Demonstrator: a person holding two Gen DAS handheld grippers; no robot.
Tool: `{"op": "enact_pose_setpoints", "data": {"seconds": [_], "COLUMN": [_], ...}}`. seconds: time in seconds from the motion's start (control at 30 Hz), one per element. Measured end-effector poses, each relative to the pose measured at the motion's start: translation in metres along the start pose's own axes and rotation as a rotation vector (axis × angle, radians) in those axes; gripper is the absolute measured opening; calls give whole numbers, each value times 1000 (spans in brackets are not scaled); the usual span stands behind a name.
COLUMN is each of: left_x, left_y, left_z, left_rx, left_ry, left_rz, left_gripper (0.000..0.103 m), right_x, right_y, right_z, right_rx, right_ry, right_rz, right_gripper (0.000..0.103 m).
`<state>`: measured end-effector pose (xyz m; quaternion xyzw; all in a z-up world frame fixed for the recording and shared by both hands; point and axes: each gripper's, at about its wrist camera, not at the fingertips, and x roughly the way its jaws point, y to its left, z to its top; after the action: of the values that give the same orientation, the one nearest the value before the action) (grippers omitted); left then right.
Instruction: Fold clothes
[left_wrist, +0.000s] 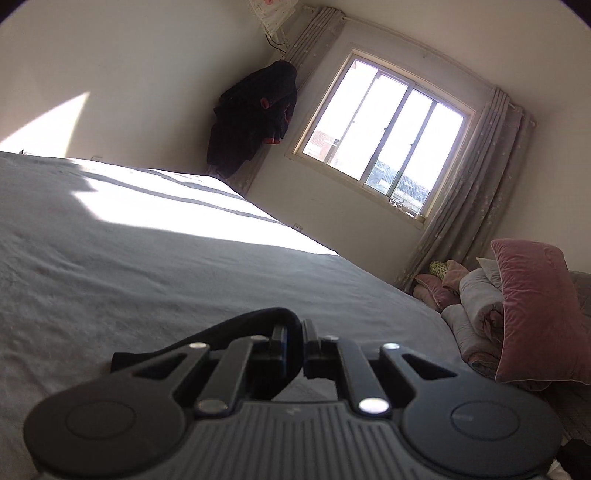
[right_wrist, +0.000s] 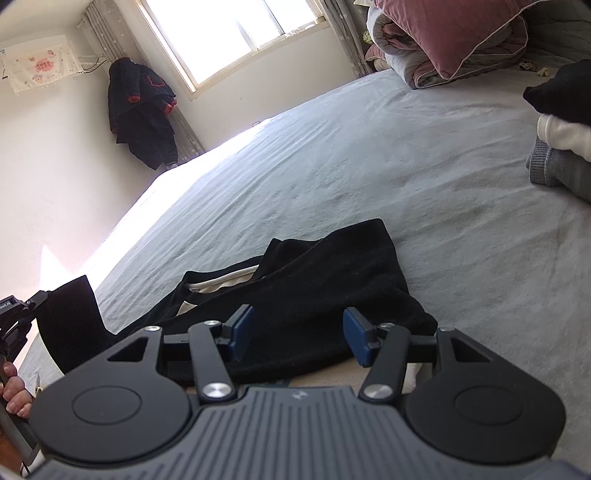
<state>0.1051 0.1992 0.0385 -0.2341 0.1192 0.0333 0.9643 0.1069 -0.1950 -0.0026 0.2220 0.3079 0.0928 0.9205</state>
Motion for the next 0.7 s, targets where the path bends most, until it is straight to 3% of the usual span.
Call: {"op": "enact_pose_setpoints", "data": {"seconds": [0.17,0.4,0.53,0.57,0.6,0.63,0.7], "left_x": [10,41,39,35,32,25,10], "left_y": [-34,-46,-40,-41,-41,-40,-39], "left_z": [-39,-107,-118,-114,-110,-103,-89], "left_rx": [78,162,151,143,136,127,110], "left_ry": [127,401,422,434,447,453,453], "left_rz": [-105,-112,-110,-114,-117,-126,-149], "left_gripper": [7,8,14,16,26,43,54], "right_x": [-1,2,5,6,6,7,7], "right_y": [0,1,2,3,4,6,10], "right_z": [1,0,-1,-1,-1,-2,-2], "right_rx": [4,11,10,7,-2,-10,-26], "right_ry": [-3,10,28,34,38,42,44], "right_rz": [7,12,13,15,17,19,20], "right_gripper": [57,58,58,58,58,58,58]}}
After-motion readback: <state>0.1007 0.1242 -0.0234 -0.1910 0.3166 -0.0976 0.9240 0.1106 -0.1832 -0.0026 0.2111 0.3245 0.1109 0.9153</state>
